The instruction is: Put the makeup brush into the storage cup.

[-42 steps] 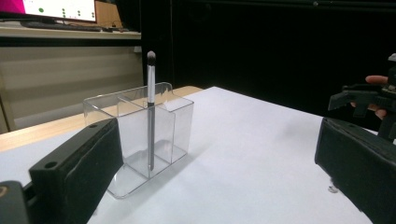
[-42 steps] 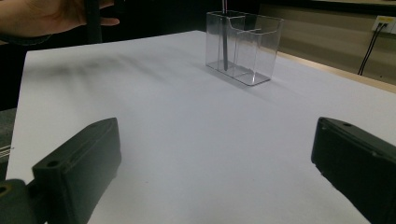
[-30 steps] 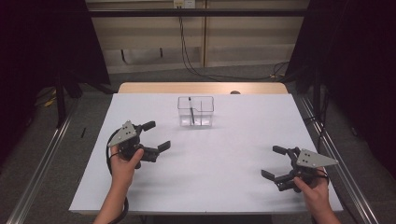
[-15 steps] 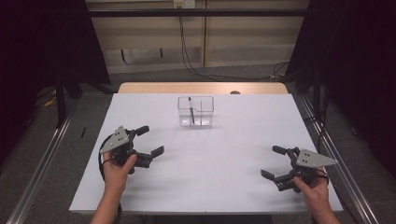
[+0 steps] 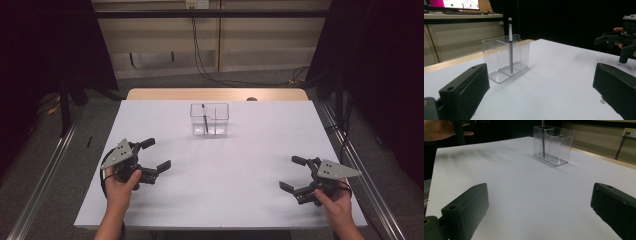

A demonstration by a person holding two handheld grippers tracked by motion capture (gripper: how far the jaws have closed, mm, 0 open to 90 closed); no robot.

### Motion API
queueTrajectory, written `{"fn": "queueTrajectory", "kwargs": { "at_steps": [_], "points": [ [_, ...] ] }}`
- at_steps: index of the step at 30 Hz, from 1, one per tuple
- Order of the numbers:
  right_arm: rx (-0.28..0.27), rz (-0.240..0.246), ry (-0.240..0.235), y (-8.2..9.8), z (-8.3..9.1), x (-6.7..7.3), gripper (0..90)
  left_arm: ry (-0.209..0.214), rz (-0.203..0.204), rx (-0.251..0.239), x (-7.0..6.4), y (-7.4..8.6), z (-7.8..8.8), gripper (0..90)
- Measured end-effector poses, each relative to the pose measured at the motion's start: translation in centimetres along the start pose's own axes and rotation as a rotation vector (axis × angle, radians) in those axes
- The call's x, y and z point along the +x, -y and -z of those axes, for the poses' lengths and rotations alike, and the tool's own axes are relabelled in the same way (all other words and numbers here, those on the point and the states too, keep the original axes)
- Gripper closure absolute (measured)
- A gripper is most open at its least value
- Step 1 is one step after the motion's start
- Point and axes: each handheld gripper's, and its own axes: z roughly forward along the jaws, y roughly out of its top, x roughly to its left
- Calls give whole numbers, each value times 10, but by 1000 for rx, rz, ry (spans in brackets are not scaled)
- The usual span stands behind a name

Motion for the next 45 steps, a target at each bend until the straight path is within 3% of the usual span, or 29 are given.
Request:
{"fn": "queueTrajectory", "kwargs": {
  "at_steps": [19,45],
  "points": [
    [-3,-2,1,0,-1,0,13,-5,16,-9,-2,5,17,6],
    [-4,-6,5,0,0,-1,13,-22,5,4,0,11,40,4]
  ]
}}
